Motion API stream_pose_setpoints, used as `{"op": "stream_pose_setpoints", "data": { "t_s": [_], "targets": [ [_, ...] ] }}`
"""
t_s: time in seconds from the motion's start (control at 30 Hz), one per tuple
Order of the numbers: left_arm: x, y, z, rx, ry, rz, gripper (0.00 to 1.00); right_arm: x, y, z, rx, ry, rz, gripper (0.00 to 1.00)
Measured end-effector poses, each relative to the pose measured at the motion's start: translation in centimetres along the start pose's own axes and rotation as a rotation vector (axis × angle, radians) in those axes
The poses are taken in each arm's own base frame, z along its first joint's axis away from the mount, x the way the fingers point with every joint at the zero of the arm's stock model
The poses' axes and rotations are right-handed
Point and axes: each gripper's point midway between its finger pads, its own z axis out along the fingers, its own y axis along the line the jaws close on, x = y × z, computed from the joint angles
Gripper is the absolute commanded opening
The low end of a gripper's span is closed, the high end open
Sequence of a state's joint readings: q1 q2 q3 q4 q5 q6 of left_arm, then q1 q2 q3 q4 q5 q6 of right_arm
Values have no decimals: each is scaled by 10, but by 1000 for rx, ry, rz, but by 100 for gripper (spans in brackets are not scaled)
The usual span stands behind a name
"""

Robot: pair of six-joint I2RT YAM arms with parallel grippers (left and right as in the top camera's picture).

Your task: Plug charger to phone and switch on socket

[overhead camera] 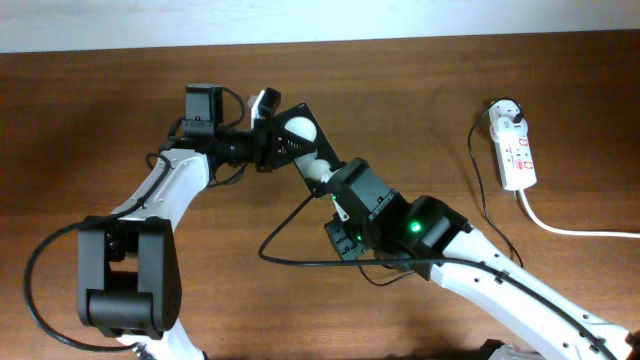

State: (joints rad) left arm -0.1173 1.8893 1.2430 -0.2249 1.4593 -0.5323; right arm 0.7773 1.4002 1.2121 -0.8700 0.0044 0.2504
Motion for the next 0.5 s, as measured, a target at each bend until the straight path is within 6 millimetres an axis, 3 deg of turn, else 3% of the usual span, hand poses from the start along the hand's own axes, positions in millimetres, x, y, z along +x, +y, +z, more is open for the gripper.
{"op": "stream_pose_setpoints", "data": {
  "t_s": [0.03, 0.07, 0.1, 0.13, 0.2, 0.27, 0.33, 0.5],
  "targets": [
    [2, 1, 0, -2, 2, 2, 0, 1, 1, 1, -5, 2, -1, 27],
    [2, 1, 0, 1, 4, 25, 0, 0, 1, 1, -2, -3, -2, 36],
    [4, -1, 1, 14, 11, 47, 0, -5, -3, 0, 17, -20, -1, 63],
    [8, -4, 7, 33, 34, 78, 0, -11, -6, -4, 34, -37, -1, 66],
    [13, -10, 19, 61, 69, 153, 0, -7, -12, -12, 64, -7, -2, 78],
    [11, -15, 21, 76, 76, 216, 0, 1, -18, -20, 97, 37, -8, 82],
    [2, -20, 14, 83, 56, 295, 0, 8, -25, -30, 136, 74, -12, 85],
    [-23, -27, -19, 69, -27, 380, 0, -12, -24, -59, 133, -29, -6, 93]
  ]
}}
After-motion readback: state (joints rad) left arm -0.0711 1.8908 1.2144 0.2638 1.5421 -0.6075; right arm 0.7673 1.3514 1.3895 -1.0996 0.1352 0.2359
